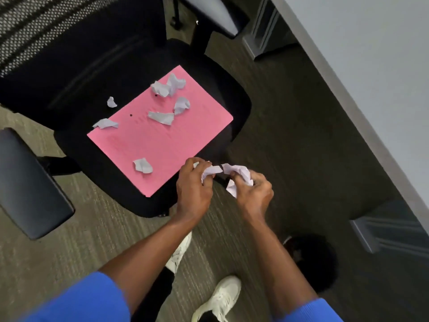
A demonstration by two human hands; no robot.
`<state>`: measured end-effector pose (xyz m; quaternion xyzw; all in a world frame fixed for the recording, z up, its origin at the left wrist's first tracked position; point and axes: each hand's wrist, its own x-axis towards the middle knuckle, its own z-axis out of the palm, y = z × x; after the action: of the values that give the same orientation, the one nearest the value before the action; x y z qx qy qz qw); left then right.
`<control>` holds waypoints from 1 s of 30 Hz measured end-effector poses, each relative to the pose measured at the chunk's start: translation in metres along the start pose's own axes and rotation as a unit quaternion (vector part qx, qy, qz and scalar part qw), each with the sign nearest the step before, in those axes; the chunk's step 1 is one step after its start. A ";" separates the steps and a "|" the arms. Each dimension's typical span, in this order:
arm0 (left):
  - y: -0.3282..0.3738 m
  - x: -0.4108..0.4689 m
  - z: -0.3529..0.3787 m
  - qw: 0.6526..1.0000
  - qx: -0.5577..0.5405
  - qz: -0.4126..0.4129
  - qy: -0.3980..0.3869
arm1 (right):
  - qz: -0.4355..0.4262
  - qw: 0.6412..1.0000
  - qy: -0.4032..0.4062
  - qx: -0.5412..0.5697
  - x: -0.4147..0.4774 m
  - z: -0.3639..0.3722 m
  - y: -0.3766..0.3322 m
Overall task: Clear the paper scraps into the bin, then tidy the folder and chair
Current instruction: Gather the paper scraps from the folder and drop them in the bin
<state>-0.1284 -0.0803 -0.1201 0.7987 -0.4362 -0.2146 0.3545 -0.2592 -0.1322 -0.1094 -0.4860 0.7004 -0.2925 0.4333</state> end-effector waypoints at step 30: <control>0.068 -0.236 0.372 0.904 0.061 0.001 -0.423 | 0.295 0.945 0.130 -0.061 0.019 -0.282 0.389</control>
<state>-0.5327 -0.0455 -0.3057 0.6525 -0.5579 -0.5052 0.0877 -0.6799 -0.0145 -0.3105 -0.2406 0.8793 -0.1689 0.3748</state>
